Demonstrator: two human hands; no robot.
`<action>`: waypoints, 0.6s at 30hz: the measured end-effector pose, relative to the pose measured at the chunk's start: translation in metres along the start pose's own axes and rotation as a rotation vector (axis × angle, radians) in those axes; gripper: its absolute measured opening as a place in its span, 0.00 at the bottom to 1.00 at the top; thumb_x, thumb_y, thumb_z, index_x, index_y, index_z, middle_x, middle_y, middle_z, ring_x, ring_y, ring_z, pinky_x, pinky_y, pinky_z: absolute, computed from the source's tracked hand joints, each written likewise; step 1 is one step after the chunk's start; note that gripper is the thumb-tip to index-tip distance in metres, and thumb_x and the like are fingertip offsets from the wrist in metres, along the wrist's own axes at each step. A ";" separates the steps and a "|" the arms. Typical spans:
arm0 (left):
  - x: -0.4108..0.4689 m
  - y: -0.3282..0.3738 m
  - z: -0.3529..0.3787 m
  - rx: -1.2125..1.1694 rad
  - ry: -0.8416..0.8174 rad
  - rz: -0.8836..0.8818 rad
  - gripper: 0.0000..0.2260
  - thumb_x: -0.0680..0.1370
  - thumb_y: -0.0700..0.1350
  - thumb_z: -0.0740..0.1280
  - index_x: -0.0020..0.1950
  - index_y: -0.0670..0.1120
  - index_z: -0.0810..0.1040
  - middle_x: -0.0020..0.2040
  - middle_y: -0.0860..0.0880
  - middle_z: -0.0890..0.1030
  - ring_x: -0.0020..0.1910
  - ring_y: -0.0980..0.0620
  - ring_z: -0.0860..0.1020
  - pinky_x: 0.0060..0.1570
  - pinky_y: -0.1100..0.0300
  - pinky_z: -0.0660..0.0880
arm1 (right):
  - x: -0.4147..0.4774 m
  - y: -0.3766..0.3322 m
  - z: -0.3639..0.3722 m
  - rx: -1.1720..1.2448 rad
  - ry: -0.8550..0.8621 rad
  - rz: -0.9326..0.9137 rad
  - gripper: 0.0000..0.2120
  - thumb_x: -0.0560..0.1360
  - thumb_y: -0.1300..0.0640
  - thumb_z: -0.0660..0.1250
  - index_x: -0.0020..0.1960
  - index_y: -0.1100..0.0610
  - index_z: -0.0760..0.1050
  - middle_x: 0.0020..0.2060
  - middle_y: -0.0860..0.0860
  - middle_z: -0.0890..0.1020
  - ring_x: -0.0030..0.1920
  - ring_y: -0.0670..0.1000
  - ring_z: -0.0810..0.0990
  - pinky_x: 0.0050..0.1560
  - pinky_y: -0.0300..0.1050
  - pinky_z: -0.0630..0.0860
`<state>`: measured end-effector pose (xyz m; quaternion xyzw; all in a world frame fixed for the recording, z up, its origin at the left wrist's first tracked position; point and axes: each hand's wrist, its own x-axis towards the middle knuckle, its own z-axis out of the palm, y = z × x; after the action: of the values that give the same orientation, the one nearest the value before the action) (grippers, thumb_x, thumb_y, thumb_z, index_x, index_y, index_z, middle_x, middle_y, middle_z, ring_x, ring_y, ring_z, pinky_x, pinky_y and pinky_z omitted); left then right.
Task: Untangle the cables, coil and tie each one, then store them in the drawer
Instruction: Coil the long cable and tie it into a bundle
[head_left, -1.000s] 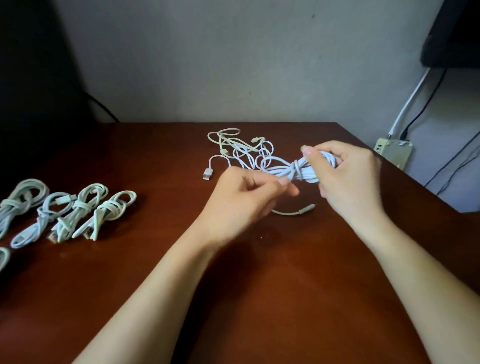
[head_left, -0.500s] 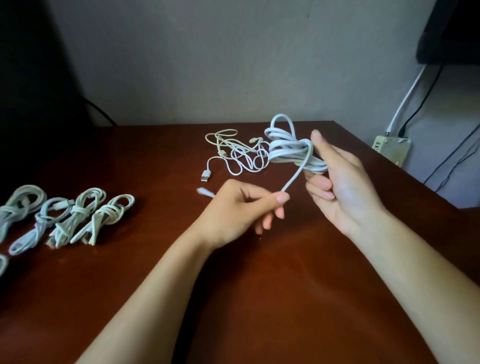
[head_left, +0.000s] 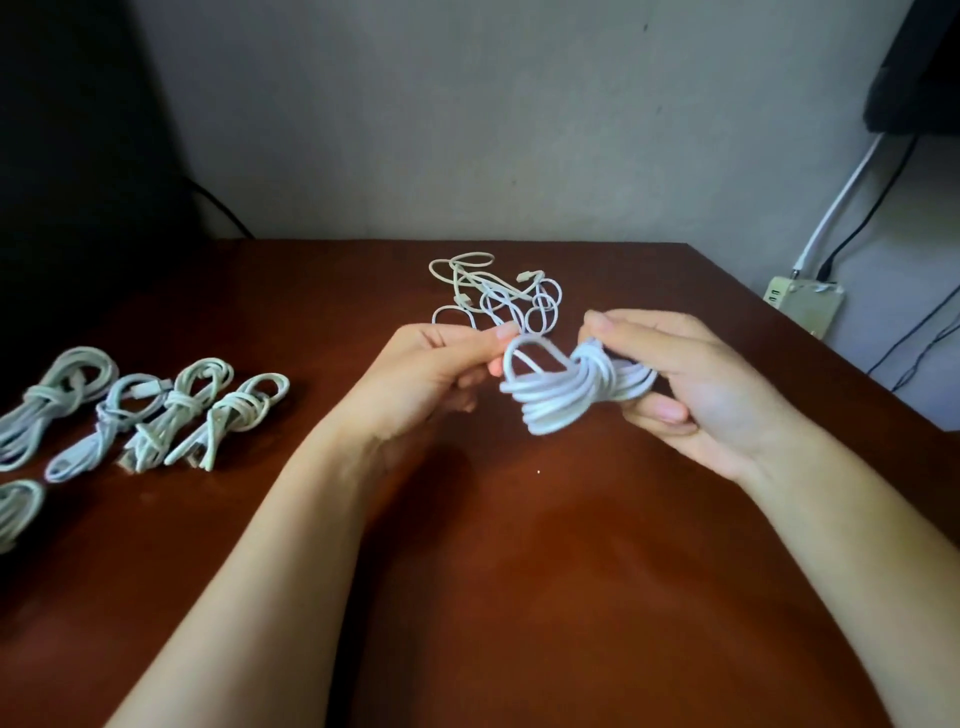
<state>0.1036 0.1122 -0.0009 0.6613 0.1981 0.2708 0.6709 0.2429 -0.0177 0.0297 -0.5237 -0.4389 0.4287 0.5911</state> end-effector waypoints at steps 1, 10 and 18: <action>-0.001 0.002 0.001 0.002 0.013 -0.008 0.16 0.70 0.49 0.71 0.25 0.46 0.74 0.23 0.50 0.62 0.22 0.56 0.57 0.22 0.68 0.58 | 0.000 0.000 0.000 -0.045 -0.010 0.010 0.12 0.70 0.54 0.64 0.29 0.53 0.79 0.21 0.47 0.73 0.15 0.40 0.60 0.17 0.35 0.48; 0.000 0.008 0.014 0.369 0.210 0.109 0.14 0.72 0.49 0.73 0.29 0.45 0.81 0.19 0.55 0.66 0.21 0.58 0.63 0.26 0.69 0.60 | 0.002 0.005 0.001 -0.481 0.045 -0.035 0.08 0.70 0.56 0.71 0.37 0.60 0.81 0.21 0.52 0.72 0.18 0.44 0.60 0.20 0.34 0.54; -0.002 0.009 0.025 0.433 0.300 0.164 0.15 0.75 0.48 0.70 0.29 0.46 0.82 0.20 0.53 0.73 0.21 0.60 0.68 0.28 0.70 0.63 | 0.011 0.022 0.000 -0.887 0.285 -0.199 0.10 0.75 0.55 0.69 0.35 0.54 0.80 0.18 0.43 0.72 0.21 0.42 0.72 0.29 0.32 0.63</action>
<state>0.1169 0.0913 0.0093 0.7557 0.2942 0.3704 0.4530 0.2442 -0.0048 0.0084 -0.7345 -0.5422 0.0649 0.4028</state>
